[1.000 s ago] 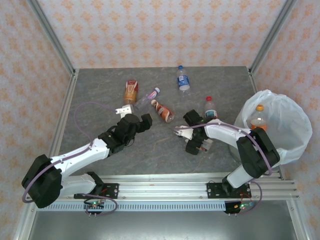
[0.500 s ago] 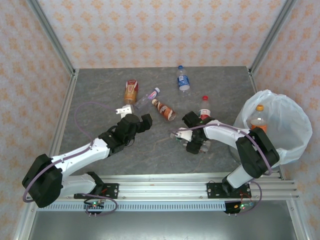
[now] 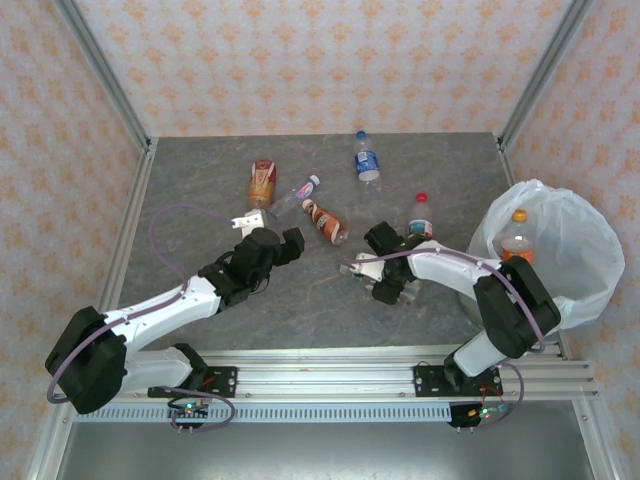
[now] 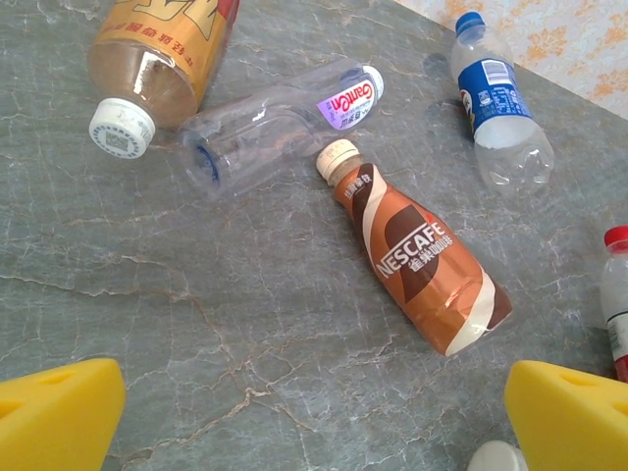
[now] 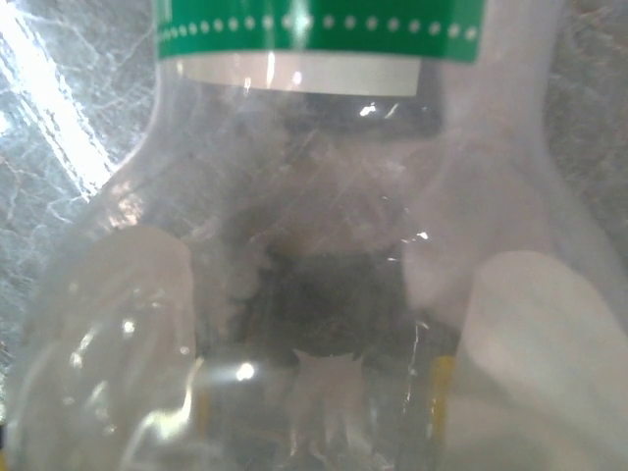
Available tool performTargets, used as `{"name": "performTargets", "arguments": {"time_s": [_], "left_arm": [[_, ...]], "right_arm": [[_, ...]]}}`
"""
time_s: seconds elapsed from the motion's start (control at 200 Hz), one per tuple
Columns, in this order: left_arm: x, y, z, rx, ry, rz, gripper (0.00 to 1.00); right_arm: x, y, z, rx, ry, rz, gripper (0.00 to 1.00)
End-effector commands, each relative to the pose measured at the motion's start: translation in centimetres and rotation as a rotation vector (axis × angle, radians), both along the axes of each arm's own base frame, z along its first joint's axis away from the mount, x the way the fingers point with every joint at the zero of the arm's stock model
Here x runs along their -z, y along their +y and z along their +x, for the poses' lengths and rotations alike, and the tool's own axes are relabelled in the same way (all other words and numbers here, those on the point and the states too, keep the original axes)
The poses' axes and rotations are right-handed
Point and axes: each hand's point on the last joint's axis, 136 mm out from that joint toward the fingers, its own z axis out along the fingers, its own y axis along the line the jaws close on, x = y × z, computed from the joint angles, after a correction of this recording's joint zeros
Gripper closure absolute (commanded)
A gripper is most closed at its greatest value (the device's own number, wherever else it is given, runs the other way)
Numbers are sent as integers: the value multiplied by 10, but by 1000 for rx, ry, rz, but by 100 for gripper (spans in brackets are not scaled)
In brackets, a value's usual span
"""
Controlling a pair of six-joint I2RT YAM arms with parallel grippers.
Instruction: Put the plastic bottles in the bin
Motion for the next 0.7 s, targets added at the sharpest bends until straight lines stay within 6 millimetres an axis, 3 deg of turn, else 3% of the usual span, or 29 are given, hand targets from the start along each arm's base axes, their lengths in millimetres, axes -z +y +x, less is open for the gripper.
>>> {"name": "performTargets", "arguments": {"time_s": [0.0,0.27,0.485,0.696], "left_arm": [[0,9,4,-49,-2,19,0],[0,8,6,-56,0,14,0],[0,2,8,-43,10,0,0],[-1,-4,11,-28,15,-14,0]], "right_arm": [[-19,5,10,14,-74,28,50],[-55,12,14,18,-178,132,52],[-98,26,15,-2,-291,282,53],[-183,41,36,88,-605,586,59]]}}
